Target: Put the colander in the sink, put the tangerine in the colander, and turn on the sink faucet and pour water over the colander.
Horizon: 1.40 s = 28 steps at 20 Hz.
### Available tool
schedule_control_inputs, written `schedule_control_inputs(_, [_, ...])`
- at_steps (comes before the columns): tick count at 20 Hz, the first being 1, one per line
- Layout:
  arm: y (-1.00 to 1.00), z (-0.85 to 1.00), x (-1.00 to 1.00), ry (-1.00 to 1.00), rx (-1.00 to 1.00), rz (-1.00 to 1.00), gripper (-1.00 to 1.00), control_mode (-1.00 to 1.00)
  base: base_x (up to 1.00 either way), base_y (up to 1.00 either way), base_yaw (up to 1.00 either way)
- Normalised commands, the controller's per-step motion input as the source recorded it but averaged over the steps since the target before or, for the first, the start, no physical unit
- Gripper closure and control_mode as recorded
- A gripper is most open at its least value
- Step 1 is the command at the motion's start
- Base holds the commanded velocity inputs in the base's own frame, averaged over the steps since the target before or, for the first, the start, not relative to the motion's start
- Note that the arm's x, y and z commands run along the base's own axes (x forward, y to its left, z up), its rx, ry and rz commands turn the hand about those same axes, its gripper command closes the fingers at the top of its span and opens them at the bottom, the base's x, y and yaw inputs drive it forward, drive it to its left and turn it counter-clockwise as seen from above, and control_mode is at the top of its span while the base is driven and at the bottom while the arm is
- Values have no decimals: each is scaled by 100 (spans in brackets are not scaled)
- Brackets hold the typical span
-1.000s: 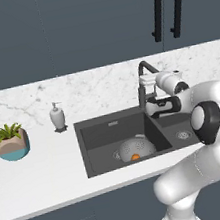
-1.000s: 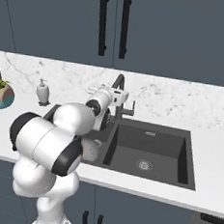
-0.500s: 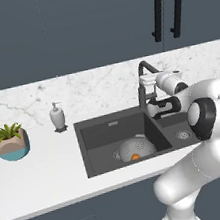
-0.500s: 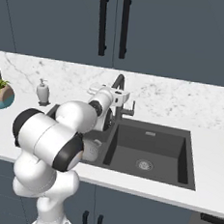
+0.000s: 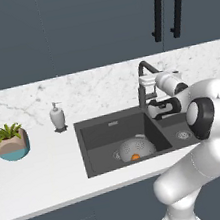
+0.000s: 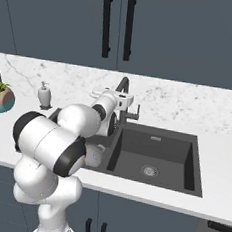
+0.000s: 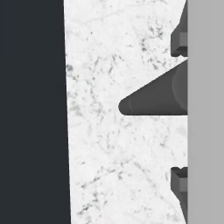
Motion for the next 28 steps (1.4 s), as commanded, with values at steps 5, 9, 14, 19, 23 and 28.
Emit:
schedule_control_inputs(5, [16, 0, 0, 0, 0, 0, -100, -100, 0, 0, 0])
schedule_control_inputs(9, [22, 0, 0, 0, 0, 0, -100, -100, 0, 0, 0])
schedule_control_inputs(14, [30, 0, 1, 0, 0, 0, -100, -100, 0, 0, 0])
schedule_control_inputs(19, [31, 0, 2, 0, 0, 0, -100, -100, 0, 0, 0])
schedule_control_inputs(23, [38, 0, 9, 0, 0, 0, -100, -100, 0, 0, 0])
schedule_control_inputs(28, [38, 0, 10, 0, 0, -1, -100, -100, 0, 0, 0])
